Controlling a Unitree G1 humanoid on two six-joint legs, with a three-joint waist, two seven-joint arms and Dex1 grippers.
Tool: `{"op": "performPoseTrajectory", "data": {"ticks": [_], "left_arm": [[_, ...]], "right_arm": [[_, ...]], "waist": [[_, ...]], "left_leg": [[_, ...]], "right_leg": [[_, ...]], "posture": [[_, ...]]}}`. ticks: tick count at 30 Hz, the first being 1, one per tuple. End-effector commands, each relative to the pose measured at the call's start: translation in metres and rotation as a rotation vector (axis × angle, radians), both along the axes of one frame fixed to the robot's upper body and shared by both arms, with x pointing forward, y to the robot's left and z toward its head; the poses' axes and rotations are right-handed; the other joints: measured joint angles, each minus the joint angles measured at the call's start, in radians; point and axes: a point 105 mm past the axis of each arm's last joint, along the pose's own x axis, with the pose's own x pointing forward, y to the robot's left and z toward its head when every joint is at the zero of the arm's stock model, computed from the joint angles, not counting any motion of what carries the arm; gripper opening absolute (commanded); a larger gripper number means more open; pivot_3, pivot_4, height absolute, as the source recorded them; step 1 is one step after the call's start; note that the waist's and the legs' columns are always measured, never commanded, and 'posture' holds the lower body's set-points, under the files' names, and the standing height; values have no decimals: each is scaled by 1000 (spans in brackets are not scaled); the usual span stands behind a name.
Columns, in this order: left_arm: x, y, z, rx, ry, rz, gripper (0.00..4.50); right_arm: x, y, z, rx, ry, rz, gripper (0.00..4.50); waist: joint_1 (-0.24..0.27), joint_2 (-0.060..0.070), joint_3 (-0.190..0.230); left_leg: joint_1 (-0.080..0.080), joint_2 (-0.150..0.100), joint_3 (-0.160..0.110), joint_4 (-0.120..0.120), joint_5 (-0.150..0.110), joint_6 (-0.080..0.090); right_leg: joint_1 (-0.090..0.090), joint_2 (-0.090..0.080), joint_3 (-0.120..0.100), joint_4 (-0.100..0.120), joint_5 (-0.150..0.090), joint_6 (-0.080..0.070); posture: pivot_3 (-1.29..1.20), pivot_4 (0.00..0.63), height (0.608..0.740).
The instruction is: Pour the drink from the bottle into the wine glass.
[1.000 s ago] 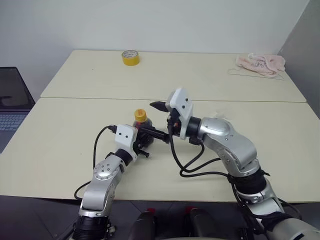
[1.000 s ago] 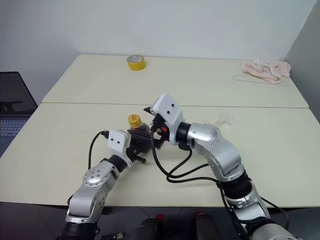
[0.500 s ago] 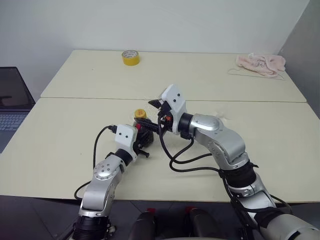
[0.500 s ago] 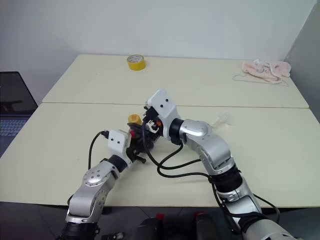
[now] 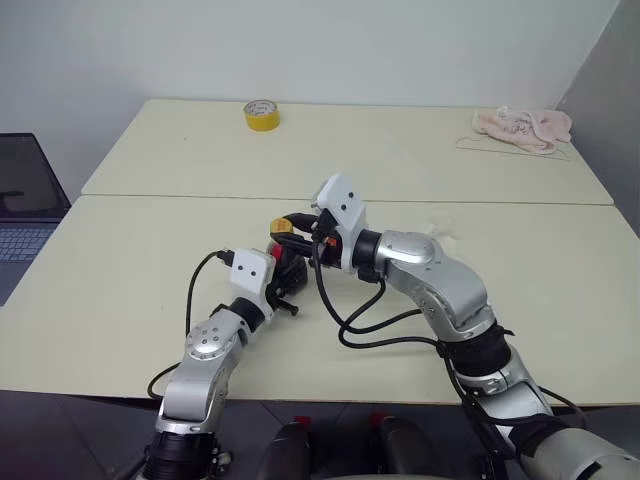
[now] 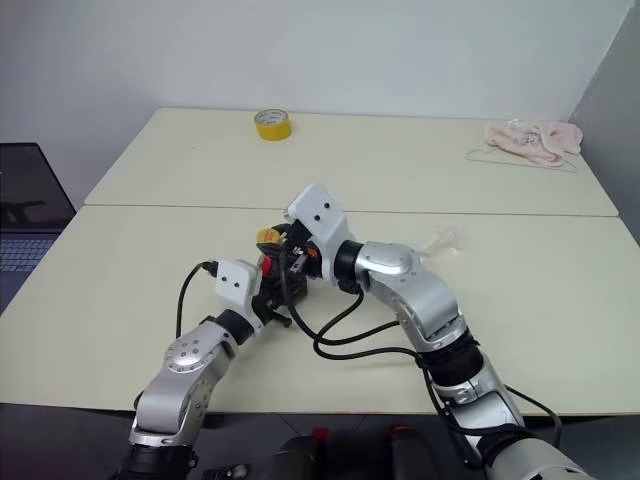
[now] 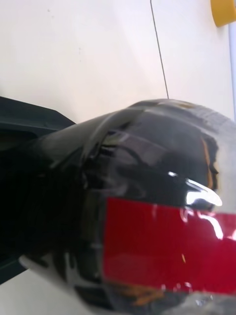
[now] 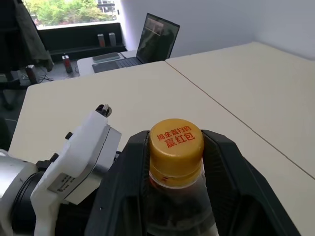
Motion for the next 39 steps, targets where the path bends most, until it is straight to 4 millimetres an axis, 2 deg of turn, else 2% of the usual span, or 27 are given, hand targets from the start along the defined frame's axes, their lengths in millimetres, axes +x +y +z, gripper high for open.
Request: {"op": "performPoseTrajectory", "data": {"ticks": [1, 5, 9, 14, 25, 34, 39], "left_arm": [[-10, 2, 25, 22, -49, -128, 743], [-24, 3, 38, 36, 5, -306, 743], [-45, -7, 45, -8, 97, -485, 743], [-57, -18, 46, -32, 146, -573, 742], [-58, -24, 44, -47, 157, -585, 740], [-46, -19, 38, -16, 95, -472, 739], [-49, -27, 31, -36, 88, -459, 739]], "right_arm": [[-13, -11, 47, 152, -134, 113, 1236], [-22, -15, 58, 229, -124, 213, 1236], [-38, -14, 66, 345, -40, 335, 1236], [-47, -11, 65, 420, 64, 387, 1236], [-52, -13, 58, 380, 80, 381, 1236], [-39, -20, 41, 133, -192, 247, 1236], [-38, -19, 36, 93, -225, 230, 2969]], "waist": [[-1, 0, 0], [-2, 0, 0], [-2, 0, 0], [-2, 0, 0], [-2, 1, 0], [-2, 1, 0], [-1, 1, 0]], "left_leg": [[0, 0, 0, 0, 0, 0], [0, 0, 0, -1, 0, 0], [0, 0, 0, 0, 0, 0], [0, 0, 0, 0, 0, 0], [0, 0, 0, 0, 0, 0], [0, 0, 0, -1, 0, 0], [0, 0, 0, 0, 0, 0]], "right_leg": [[0, 0, 0, 0, 0, 0], [0, 0, 0, 0, 0, 0], [0, 0, 0, 0, 0, 0], [0, 0, 0, 0, 0, 0], [0, 0, 0, 0, 0, 0], [0, 0, 0, 0, 0, 0], [0, 0, 0, 0, 0, 0]], "posture": [[0, 150, 740], [0, 150, 740], [0, 150, 740], [0, 150, 740], [0, 150, 740], [0, 150, 740], [0, 150, 740]]}}
